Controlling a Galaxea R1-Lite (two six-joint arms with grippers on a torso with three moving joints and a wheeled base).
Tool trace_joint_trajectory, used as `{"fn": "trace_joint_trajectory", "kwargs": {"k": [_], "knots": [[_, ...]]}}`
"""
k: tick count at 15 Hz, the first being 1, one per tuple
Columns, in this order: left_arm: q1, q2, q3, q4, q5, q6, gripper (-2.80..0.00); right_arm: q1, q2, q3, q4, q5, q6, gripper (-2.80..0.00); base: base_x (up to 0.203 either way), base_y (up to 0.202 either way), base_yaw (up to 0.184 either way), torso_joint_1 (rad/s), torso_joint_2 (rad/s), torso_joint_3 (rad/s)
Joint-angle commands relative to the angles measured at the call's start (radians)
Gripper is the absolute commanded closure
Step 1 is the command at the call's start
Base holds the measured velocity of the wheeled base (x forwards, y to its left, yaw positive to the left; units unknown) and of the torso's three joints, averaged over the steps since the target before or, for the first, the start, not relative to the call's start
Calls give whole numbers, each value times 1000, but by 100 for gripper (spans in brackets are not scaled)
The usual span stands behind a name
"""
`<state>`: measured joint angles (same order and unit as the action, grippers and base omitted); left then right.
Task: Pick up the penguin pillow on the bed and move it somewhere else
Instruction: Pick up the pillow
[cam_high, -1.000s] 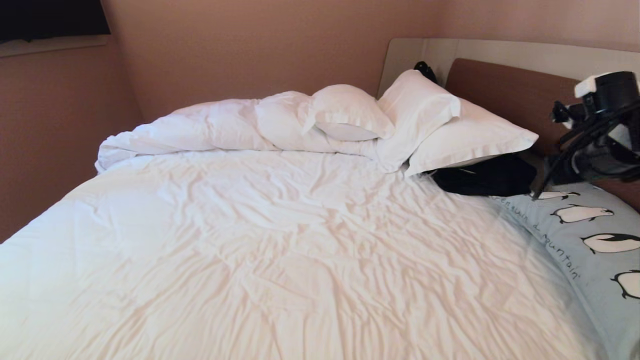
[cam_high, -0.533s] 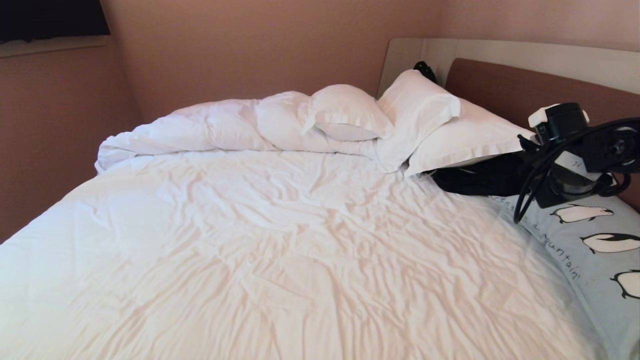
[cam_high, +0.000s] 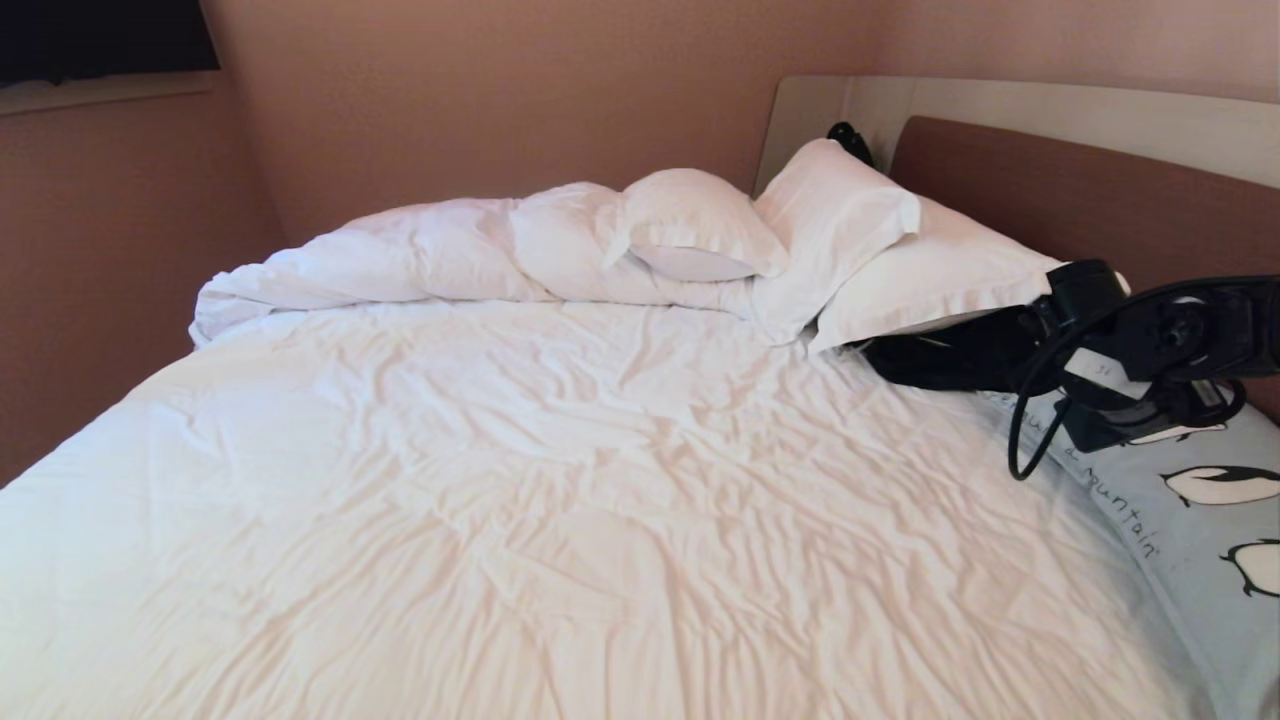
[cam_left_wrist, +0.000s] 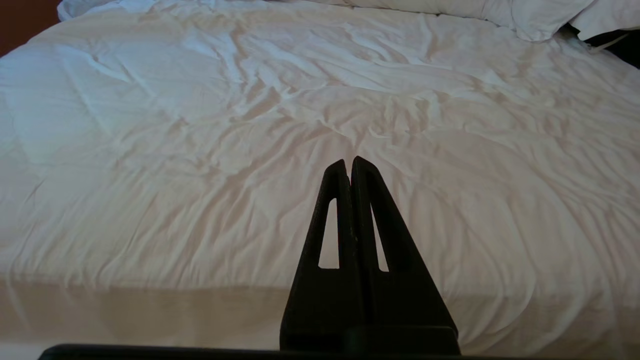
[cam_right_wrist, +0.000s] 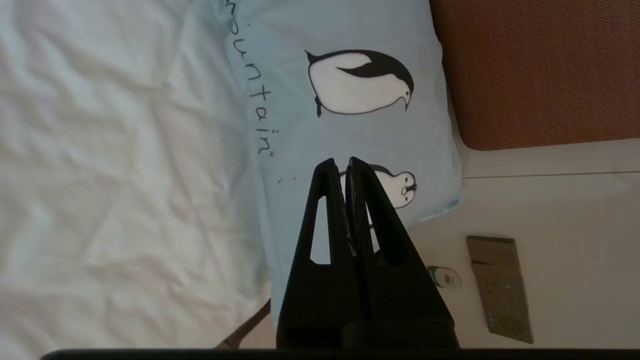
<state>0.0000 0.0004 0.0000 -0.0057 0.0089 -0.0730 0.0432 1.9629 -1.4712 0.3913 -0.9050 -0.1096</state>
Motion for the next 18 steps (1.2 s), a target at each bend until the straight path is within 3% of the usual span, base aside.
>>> {"fn": "trace_joint_trajectory", "kwargs": {"k": [1, 13, 18], "knots": [[0, 1, 3, 0, 0, -1, 0, 10, 32, -7, -15, -22, 13, 0, 0, 0, 0, 0, 0, 0], [0, 1, 3, 0, 0, -1, 0, 14, 165, -107, -60, 11, 39, 0, 0, 0, 0, 0, 0, 0], [0, 0, 3, 0, 2, -1, 0, 14, 166, -99, -51, 39, 121, 0, 0, 0, 0, 0, 0, 0]]}}
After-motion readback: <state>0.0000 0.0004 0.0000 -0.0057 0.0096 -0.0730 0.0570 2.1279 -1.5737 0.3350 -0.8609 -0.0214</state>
